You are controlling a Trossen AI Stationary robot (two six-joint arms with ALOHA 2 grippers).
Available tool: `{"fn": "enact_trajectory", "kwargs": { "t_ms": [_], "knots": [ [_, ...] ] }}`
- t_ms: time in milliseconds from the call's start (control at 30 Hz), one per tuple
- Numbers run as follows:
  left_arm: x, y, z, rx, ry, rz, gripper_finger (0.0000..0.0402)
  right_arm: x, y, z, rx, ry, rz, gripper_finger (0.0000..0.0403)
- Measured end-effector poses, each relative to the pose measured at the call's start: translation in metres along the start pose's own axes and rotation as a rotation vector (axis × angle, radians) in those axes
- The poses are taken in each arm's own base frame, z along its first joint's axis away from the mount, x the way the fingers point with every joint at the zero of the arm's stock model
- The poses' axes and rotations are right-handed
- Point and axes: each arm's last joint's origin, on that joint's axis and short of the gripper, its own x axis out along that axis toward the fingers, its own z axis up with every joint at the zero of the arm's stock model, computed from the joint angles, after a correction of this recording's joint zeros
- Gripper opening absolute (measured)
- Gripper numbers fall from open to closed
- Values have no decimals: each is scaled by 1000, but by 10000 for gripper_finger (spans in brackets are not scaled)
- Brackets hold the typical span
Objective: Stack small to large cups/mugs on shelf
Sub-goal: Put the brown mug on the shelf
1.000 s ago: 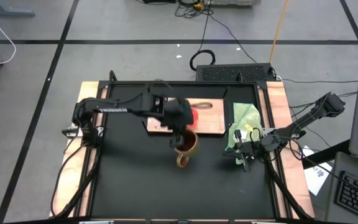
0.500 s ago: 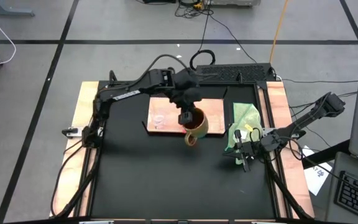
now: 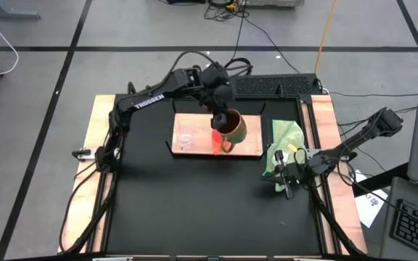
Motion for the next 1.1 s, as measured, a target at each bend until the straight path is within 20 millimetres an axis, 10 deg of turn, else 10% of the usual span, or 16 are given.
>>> {"fn": "enact_trajectory", "kwargs": {
  "t_ms": [267, 733, 1100],
  "knots": [
    [4, -17, -7, 6, 88, -30, 30, 0, 0, 0, 14, 2, 0, 0],
    [70, -134, -46, 146, 330, -107, 30, 3, 1, 4, -6, 41, 1, 0],
    [127, -146, -95, 78, 404, -40, 30, 4, 2, 8, -15, 26, 4, 0]
  ]
}}
